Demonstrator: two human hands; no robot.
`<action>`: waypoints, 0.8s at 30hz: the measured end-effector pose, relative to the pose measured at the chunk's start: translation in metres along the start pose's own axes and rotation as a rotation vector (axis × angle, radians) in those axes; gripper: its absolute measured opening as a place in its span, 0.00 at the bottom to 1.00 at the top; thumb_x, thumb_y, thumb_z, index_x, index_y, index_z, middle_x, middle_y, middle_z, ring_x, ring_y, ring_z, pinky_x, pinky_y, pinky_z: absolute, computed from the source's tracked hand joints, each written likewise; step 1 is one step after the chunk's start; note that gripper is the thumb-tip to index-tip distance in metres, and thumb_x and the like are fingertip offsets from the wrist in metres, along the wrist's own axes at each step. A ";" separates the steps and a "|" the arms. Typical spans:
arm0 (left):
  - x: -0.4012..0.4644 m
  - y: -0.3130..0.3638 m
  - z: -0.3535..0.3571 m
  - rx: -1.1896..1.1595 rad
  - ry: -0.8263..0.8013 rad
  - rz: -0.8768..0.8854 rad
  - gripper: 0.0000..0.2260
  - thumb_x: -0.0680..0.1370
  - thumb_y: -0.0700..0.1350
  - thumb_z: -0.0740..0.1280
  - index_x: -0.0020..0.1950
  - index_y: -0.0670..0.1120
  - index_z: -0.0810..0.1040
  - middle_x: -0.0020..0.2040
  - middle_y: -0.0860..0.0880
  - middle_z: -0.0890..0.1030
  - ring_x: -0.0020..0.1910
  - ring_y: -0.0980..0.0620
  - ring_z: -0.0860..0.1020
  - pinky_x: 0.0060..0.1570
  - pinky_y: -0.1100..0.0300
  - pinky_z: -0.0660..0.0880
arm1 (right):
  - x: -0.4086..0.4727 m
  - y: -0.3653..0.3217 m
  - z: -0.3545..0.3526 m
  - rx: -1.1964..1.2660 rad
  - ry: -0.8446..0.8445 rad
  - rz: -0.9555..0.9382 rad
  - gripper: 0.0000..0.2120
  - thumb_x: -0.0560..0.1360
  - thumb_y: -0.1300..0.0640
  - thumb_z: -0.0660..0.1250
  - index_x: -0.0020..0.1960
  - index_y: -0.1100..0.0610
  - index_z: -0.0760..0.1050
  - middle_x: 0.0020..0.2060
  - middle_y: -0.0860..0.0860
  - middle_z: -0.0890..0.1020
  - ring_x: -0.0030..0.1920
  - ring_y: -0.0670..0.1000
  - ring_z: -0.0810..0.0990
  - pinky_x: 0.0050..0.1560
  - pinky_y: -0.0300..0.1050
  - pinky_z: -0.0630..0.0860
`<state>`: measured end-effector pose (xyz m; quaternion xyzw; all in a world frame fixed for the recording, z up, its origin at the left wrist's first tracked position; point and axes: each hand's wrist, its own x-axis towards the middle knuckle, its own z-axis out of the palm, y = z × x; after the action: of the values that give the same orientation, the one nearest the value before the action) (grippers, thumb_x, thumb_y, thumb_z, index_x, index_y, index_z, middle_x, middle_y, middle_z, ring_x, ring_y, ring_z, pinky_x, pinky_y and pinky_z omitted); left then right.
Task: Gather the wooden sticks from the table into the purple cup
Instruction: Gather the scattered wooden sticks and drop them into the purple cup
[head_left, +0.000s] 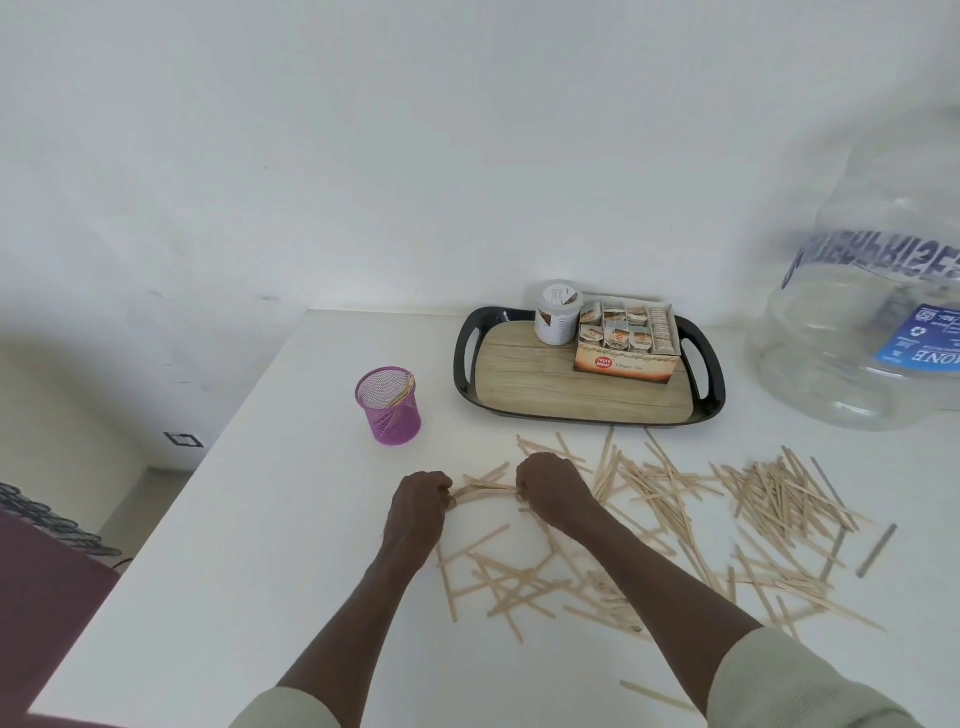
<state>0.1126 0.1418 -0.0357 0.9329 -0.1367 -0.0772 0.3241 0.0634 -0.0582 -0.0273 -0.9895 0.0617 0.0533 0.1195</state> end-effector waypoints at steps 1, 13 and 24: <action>0.002 0.000 0.001 0.066 -0.022 0.048 0.09 0.75 0.36 0.66 0.50 0.45 0.84 0.43 0.47 0.81 0.45 0.46 0.79 0.41 0.57 0.72 | 0.000 0.002 -0.001 -0.003 -0.011 -0.006 0.07 0.76 0.60 0.65 0.51 0.60 0.80 0.50 0.56 0.82 0.53 0.57 0.80 0.56 0.51 0.76; 0.006 0.019 0.010 0.192 -0.034 0.126 0.11 0.78 0.35 0.60 0.49 0.45 0.81 0.41 0.48 0.71 0.45 0.41 0.78 0.40 0.56 0.68 | -0.017 0.010 -0.023 0.147 0.025 -0.034 0.18 0.67 0.67 0.62 0.26 0.55 0.56 0.23 0.49 0.60 0.27 0.48 0.60 0.29 0.40 0.58; 0.005 0.080 0.027 -0.176 -0.069 -0.077 0.12 0.80 0.35 0.55 0.59 0.39 0.75 0.53 0.40 0.80 0.53 0.40 0.79 0.46 0.53 0.74 | -0.016 0.020 -0.037 0.430 0.177 0.156 0.08 0.64 0.63 0.65 0.28 0.65 0.71 0.23 0.55 0.72 0.26 0.49 0.66 0.28 0.44 0.66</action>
<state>0.0944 0.0641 -0.0070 0.9022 -0.1046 -0.1335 0.3965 0.0484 -0.0848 0.0057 -0.9344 0.1578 -0.0389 0.3168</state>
